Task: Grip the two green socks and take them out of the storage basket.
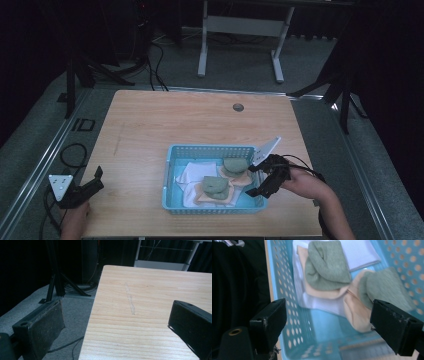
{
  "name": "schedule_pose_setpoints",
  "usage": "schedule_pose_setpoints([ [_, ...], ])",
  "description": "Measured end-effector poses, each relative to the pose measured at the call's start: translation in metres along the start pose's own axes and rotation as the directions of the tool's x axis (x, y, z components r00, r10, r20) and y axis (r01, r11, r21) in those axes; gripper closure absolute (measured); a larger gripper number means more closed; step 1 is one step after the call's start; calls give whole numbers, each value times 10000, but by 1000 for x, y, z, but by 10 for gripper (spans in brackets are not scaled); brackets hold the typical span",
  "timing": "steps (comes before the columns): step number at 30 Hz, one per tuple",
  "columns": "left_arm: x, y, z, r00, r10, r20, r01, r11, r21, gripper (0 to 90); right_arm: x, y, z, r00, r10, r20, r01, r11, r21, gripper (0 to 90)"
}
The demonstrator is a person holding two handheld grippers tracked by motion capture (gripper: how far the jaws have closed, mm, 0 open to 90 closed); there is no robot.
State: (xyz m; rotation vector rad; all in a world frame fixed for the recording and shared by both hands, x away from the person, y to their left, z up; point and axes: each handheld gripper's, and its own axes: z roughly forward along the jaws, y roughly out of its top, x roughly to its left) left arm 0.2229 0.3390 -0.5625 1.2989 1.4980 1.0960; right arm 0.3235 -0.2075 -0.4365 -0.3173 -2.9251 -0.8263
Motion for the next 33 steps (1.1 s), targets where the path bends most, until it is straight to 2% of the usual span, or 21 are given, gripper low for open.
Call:
schedule_pose_setpoints([
  [7,0,0,0,10000,-17,36,17,10000,-11,5,-2,17,16,9995,-311,-62,312,9994,139,135],
  [14,0,0,0,10000,-24,69,24,10000,-18,5,-1,34,28,9967,-430,-694,423,9990,-109,132],
  [19,1,0,0,10000,-45,68,45,10000,-25,5,3,45,42,9942,-651,-855,644,9979,-112,129],
  [20,0,0,0,10000,-31,63,31,10000,-19,5,4,47,44,9939,-714,-836,708,9974,-104,132],
  [21,0,0,0,10000,-19,74,19,10000,-24,5,7,49,47,9944,-844,-630,842,9964,-67,138],
  [23,0,0,0,10000,-9,59,9,10000,-13,5,9,53,53,9910,-1104,-757,1116,9937,117,132],
  [25,0,0,0,10000,-8,62,8,10000,-20,5,11,56,60,9878,-1456,-545,1481,9879,452,142],
  [27,0,0,0,10000,-14,70,14,10000,-15,5,14,59,66,9838,-1736,-444,1765,9817,713,184],
  [33,1,0,0,10000,-44,73,44,10000,-21,5,16,66,79,9772,-1999,-714,2064,9733,1001,372],
])
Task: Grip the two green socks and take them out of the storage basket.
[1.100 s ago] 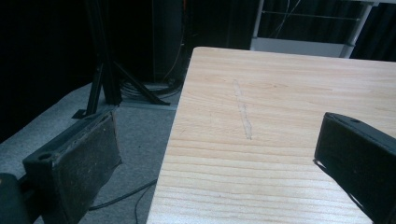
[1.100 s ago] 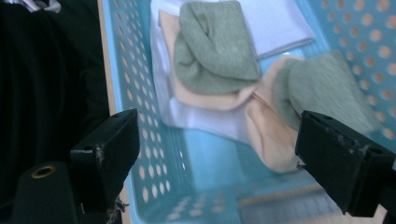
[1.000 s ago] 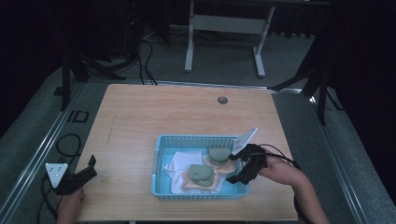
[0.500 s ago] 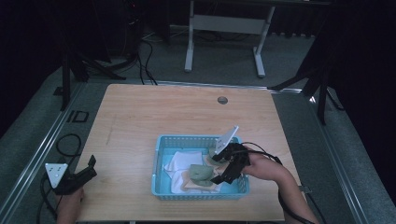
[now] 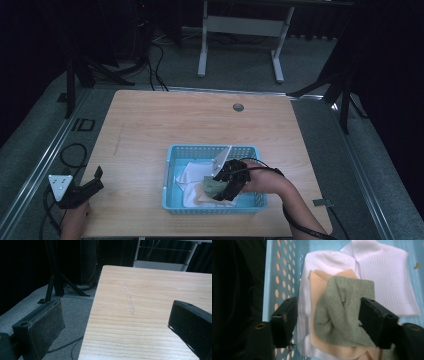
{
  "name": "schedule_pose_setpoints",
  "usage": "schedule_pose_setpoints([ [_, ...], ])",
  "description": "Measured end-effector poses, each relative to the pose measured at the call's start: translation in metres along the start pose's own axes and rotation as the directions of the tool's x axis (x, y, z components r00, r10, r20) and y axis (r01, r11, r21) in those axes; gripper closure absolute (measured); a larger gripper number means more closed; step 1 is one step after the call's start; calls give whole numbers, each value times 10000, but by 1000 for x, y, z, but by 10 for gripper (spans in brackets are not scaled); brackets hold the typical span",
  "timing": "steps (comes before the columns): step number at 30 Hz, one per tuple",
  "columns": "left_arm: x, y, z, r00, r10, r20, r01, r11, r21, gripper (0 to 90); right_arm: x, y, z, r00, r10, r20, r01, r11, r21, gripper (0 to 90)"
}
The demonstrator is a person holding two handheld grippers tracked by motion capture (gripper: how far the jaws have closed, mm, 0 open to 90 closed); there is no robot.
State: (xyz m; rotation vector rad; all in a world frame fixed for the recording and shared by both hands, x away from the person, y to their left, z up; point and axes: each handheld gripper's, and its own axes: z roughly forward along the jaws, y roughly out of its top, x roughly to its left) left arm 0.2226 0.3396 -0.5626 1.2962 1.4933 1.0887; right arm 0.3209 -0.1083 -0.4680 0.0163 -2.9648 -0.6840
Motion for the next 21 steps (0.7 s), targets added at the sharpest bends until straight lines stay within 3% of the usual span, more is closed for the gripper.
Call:
schedule_pose_setpoints([
  [13,0,0,0,10000,24,-12,-24,10000,6,5,-2,-5,24,10000,-26,-70,33,9944,1055,549],
  [16,0,0,0,10000,40,-37,-40,10000,-4,5,-2,-5,27,10000,-83,34,78,9922,1243,609],
  [19,0,0,0,10000,36,-33,-36,10000,4,5,-2,-3,28,9997,-181,176,155,9902,1388,753],
  [21,0,0,0,10000,20,-39,-20,10000,9,5,-1,-2,25,9993,-215,298,174,9907,1346,787],
])
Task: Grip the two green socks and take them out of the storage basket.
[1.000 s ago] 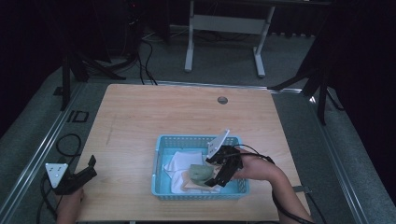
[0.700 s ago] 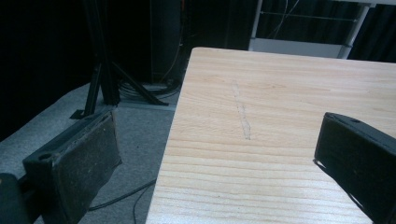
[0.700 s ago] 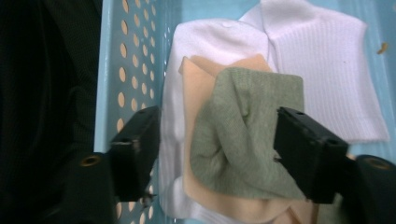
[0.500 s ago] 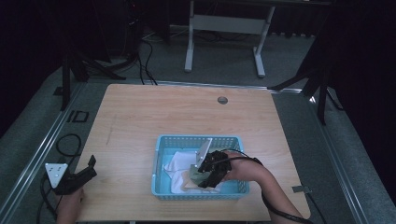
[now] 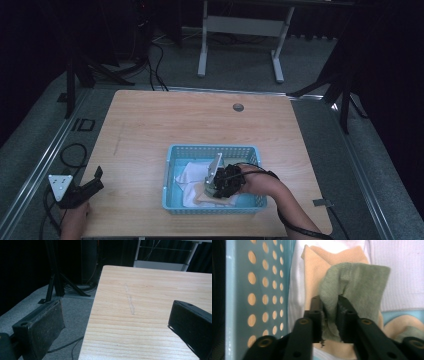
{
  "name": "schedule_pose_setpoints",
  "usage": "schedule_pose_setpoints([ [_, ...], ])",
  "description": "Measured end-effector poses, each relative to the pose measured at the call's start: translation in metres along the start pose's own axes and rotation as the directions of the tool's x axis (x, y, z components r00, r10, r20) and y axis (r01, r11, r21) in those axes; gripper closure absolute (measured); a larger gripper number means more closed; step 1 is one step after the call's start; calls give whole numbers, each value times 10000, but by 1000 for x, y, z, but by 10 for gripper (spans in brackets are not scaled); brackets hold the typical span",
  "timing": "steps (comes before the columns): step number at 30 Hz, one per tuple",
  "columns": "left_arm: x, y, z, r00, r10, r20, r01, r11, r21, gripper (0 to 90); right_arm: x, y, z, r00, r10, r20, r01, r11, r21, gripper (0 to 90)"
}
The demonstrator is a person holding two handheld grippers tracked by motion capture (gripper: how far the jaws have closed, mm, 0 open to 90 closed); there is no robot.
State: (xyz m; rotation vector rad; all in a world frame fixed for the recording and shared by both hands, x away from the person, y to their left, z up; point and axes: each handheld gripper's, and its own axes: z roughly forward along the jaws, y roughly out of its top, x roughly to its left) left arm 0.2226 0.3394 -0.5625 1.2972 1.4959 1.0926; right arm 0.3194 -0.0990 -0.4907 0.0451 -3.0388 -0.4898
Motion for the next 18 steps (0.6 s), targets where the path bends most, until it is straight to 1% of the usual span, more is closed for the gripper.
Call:
schedule_pose_setpoints([
  [2,0,0,0,10000,2,5,-2,10000,-10,5,1,1,-5,9999,-67,76,68,10000,-68,795],
  [5,0,0,0,10000,-4,3,4,10000,-10,5,2,4,-17,9998,-87,156,94,9991,-403,798],
  [12,0,0,0,10000,-8,7,8,10000,-18,5,5,8,-47,9983,-196,552,246,9955,-914,798],
  [15,0,0,0,10000,-18,-8,18,10000,-22,5,5,9,-58,9972,-272,698,347,9935,-1081,798],
  [18,0,0,0,10000,-16,-17,16,10000,-16,5,6,9,-68,9961,-246,849,345,9924,-1179,799],
])
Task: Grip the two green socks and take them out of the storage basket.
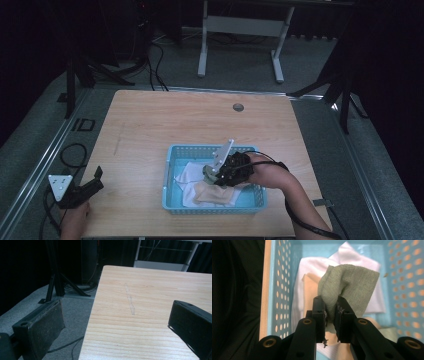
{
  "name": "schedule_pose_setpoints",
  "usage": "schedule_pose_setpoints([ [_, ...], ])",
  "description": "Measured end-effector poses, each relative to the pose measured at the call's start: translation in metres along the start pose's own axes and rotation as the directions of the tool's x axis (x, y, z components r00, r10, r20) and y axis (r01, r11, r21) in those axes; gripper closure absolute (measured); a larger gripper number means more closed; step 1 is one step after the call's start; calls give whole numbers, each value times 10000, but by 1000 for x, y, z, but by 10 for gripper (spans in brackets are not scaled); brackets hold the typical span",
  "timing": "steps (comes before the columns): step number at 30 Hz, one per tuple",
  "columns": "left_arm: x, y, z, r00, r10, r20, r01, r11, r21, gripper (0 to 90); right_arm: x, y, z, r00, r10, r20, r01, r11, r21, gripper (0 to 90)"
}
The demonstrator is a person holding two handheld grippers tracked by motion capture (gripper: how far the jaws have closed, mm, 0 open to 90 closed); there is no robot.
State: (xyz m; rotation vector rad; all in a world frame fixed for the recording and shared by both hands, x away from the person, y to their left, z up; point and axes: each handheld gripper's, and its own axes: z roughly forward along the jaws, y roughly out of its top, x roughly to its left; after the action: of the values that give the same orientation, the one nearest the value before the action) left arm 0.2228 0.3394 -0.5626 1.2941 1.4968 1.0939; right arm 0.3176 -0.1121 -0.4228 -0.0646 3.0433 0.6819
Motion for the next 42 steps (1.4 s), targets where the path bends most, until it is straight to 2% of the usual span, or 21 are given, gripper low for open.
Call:
schedule_pose_setpoints([
  [11,0,0,0,10000,21,-14,-21,10000,14,5,0,-6,-38,9978,100,660,-67,9987,-506,798],
  [20,-1,0,0,10000,47,-30,-47,10000,30,5,2,-24,-64,9932,433,1081,-354,9966,-742,798],
  [25,-1,0,0,10000,65,-30,-65,10000,32,5,2,-39,-77,9894,664,1290,-550,9944,-903,798],
  [33,-1,0,0,10000,74,-36,-74,10000,42,5,3,-64,-89,9816,1052,1596,-953,9931,-682,798],
  [42,-1,0,0,10000,65,-44,-65,10000,54,5,5,-107,-104,9622,1857,1990,-1727,9816,-809,798],
])
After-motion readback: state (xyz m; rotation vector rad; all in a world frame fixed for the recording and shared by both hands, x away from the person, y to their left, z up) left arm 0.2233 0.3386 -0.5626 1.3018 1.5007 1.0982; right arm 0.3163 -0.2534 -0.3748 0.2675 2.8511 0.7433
